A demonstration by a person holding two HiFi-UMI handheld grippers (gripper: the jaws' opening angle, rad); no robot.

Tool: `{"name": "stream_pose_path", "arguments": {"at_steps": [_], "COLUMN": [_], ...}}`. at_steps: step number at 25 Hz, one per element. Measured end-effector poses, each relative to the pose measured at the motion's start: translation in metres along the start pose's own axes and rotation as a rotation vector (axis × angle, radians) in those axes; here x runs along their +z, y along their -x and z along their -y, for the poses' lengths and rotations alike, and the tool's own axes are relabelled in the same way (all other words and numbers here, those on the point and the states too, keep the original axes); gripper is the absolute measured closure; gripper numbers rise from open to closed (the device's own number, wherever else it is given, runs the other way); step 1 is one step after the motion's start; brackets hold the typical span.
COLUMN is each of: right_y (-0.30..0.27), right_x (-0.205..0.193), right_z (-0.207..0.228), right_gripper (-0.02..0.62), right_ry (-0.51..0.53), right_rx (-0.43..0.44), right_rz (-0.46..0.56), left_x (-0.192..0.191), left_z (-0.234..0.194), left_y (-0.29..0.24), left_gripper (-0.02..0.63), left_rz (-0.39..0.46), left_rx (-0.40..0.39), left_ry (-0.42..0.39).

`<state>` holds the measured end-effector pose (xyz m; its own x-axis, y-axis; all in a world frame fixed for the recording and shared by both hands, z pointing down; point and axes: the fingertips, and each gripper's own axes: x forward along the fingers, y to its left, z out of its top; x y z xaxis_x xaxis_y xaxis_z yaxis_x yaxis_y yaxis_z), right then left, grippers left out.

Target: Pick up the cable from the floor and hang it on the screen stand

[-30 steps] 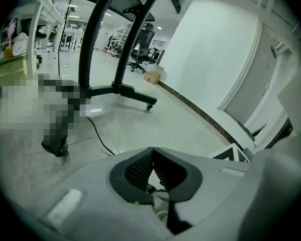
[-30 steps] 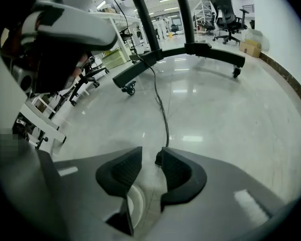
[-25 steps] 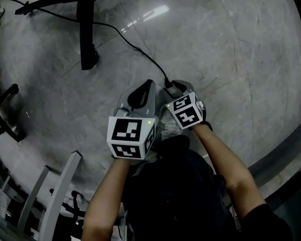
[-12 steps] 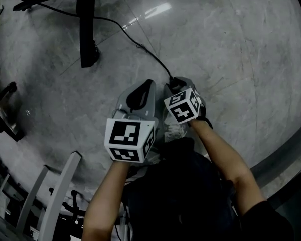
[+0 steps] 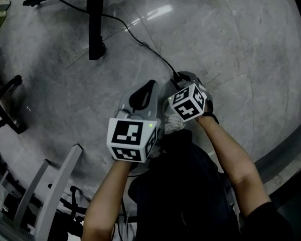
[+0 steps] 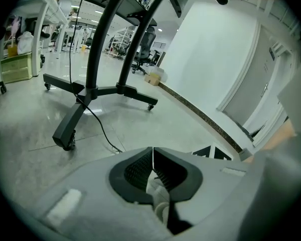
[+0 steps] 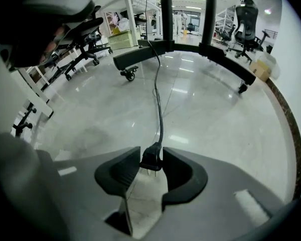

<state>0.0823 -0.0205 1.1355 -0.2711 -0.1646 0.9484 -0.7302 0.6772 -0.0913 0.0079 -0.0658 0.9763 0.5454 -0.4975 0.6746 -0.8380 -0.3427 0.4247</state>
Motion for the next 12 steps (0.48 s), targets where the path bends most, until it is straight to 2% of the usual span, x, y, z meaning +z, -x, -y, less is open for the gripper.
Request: {"name": "stream_pose_path", "arguments": {"at_steps": [12], "right_y": [0.109], "right_x": [0.033], "right_z": [-0.002], "right_gripper": [0.456], "right_ry": [0.241], "right_rx": [-0.076], "right_rz": [0.038], "left_x": [0.044], "left_z": [0.038], "left_y": [0.065], "left_gripper": [0.598], "left_rz": [0.025], "left_rx": [-0.010], "left_ry": [-0.016]}}
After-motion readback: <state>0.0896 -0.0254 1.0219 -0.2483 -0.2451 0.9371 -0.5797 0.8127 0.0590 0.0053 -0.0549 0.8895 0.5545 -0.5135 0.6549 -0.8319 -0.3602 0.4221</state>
